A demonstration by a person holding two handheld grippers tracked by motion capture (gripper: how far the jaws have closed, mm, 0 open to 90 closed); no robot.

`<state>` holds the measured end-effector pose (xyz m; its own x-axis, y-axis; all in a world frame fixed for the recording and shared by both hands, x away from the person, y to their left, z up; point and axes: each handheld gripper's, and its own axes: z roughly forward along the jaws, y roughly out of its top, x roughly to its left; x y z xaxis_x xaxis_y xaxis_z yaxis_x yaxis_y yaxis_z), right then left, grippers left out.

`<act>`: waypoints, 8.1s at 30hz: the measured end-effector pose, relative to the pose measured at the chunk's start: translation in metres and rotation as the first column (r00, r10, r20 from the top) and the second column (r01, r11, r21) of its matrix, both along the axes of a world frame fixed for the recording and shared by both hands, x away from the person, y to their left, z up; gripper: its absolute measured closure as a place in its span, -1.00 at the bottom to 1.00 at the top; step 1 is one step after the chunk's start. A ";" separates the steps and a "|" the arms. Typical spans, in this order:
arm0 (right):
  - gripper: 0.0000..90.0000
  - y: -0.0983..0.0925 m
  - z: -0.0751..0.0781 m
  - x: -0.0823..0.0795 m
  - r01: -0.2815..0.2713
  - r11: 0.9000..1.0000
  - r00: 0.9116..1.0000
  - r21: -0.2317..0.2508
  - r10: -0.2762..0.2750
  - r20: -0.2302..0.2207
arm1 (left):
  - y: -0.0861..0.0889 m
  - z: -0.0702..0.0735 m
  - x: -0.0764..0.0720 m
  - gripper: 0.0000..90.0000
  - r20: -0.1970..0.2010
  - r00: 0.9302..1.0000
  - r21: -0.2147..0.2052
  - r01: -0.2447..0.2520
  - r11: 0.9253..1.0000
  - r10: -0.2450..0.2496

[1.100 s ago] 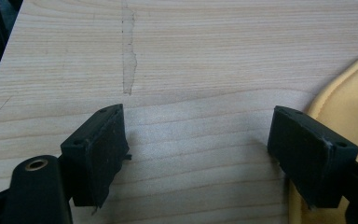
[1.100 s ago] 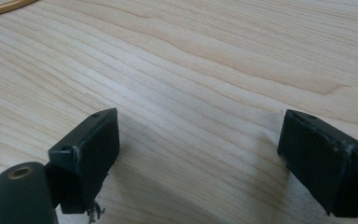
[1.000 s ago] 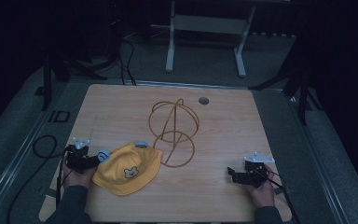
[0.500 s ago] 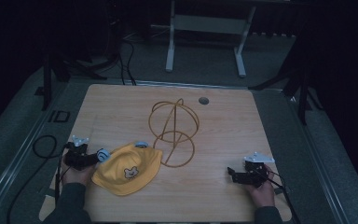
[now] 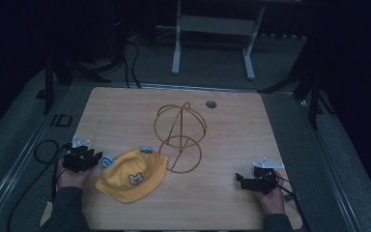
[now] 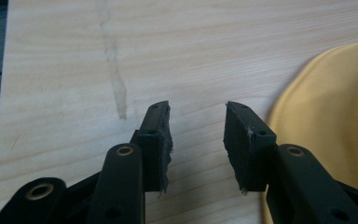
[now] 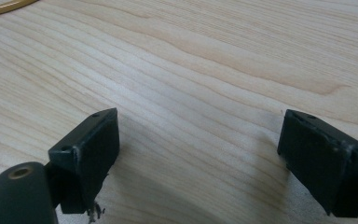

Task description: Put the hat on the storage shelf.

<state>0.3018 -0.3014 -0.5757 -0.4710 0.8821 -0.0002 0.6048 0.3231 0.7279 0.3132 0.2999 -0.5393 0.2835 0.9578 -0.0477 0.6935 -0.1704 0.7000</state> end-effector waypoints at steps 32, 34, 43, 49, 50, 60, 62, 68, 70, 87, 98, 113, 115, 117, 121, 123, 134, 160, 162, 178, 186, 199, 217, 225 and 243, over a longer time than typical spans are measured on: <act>-0.72 0.000 0.000 0.000 0.000 1.000 1.000 0.000 0.000 -0.001 | -0.031 0.085 0.008 0.42 0.027 0.827 -0.082 0.562 0.823 -0.562; -0.72 0.000 0.000 0.000 0.000 1.000 1.000 0.000 0.000 0.000 | -0.034 0.090 0.008 0.42 0.033 0.812 -0.080 0.583 0.808 -0.583; -0.72 0.000 0.000 0.000 0.002 1.000 1.000 0.002 -0.002 0.000 | -0.046 0.110 0.011 0.42 0.025 0.754 -0.067 0.656 0.752 -0.656; -0.72 0.000 0.000 0.000 0.003 1.000 1.000 0.003 -0.003 -0.002 | -0.055 0.113 0.011 0.41 -0.025 0.714 -0.058 0.698 0.714 -0.700; -0.72 0.000 0.000 0.000 0.003 1.000 1.000 0.003 -0.003 -0.002 | -0.056 0.112 0.011 0.41 -0.034 0.710 -0.057 0.701 0.711 -0.703; -0.72 0.000 0.000 0.000 0.002 1.000 1.000 0.002 -0.002 -0.001 | -0.070 0.102 0.014 0.42 -0.133 0.671 -0.043 0.731 0.681 -0.729; -0.72 0.000 0.000 0.000 0.002 1.000 1.000 0.002 -0.002 -0.001 | -0.073 0.098 0.016 0.42 -0.162 0.665 -0.032 0.734 0.678 -0.729; -0.72 0.000 0.000 0.000 0.002 1.000 1.000 0.002 -0.002 -0.002 | -0.082 0.090 0.018 0.46 -0.244 0.645 0.005 0.748 0.664 -0.724; -0.72 0.000 0.000 0.000 0.001 1.000 1.000 0.001 -0.001 -0.001 | -0.084 0.087 0.018 0.54 -0.274 0.631 0.019 0.758 0.651 -0.726; -0.72 0.000 0.000 0.000 0.001 1.000 1.000 0.001 -0.001 -0.001 | -0.083 0.096 0.020 0.88 -0.351 0.615 0.091 0.773 0.628 -0.706; -0.72 0.000 0.000 0.000 0.003 1.000 1.000 0.003 -0.003 -0.002 | -0.073 0.109 0.026 0.88 -0.346 0.671 0.147 0.730 0.668 -0.656; -0.72 0.000 0.000 0.000 -0.001 1.000 1.000 -0.001 0.001 0.002 | -0.058 0.133 0.030 0.88 -0.331 0.716 0.184 0.687 0.703 -0.614; -0.72 0.000 0.000 0.000 -0.001 1.000 1.000 -0.001 0.001 0.002 | -0.058 0.133 0.030 0.88 -0.331 0.716 0.184 0.687 0.703 -0.614; -0.72 0.000 0.000 0.000 -0.001 1.000 1.000 -0.001 0.001 0.002 | -0.054 0.140 0.032 0.87 -0.321 0.728 0.192 0.677 0.711 -0.606; -0.72 0.000 0.000 0.000 -0.001 1.000 1.000 0.000 0.001 0.001 | -0.053 0.146 0.033 0.87 -0.316 0.733 0.206 0.673 0.710 -0.603; -0.72 0.000 0.000 0.000 -0.001 1.000 1.000 -0.001 0.001 0.002 | -0.053 0.150 0.034 0.87 -0.303 0.736 0.206 0.670 0.713 -0.605; -0.72 0.000 0.000 0.000 0.000 1.000 1.000 0.000 0.000 0.002 | -0.046 0.171 0.039 0.87 -0.277 0.757 0.228 0.650 0.725 -0.592; -0.72 0.000 0.000 0.000 0.001 1.000 1.000 0.000 -0.001 0.000 | -0.036 0.215 0.049 0.86 -0.213 0.776 0.235 0.630 0.740 -0.593; -0.72 0.000 0.000 0.000 0.001 1.000 1.000 0.000 -0.001 0.000 | -0.036 0.219 0.049 0.86 -0.216 0.776 0.241 0.631 0.737 -0.593; -0.72 0.000 0.000 0.000 -0.001 1.000 1.000 -0.003 0.001 0.000 | -0.038 0.243 0.048 0.86 -0.167 0.767 0.233 0.641 0.731 -0.620; -0.72 0.000 0.000 0.000 -0.001 1.000 1.000 -0.003 0.001 0.000 | -0.042 0.253 0.047 0.86 -0.138 0.756 0.225 0.653 0.723 -0.639; -0.72 0.000 0.000 0.000 -0.001 1.000 1.000 -0.003 0.001 0.000 | -0.048 0.262 0.048 0.86 -0.134 0.744 0.228 0.666 0.710 -0.654; -0.72 0.000 0.000 0.000 -0.001 1.000 1.000 -0.003 0.001 -0.001 | -0.061 0.274 0.047 0.86 -0.115 0.713 0.241 0.695 0.677 -0.691; -0.72 0.000 0.000 0.000 0.000 1.000 1.000 -0.003 0.000 -0.002 | -0.066 0.281 0.047 0.86 -0.108 0.704 0.252 0.703 0.665 -0.702; -0.72 0.000 0.000 0.000 0.000 1.000 1.000 -0.004 0.000 0.000 | -0.072 0.296 0.043 0.86 -0.069 0.682 0.241 0.720 0.651 -0.728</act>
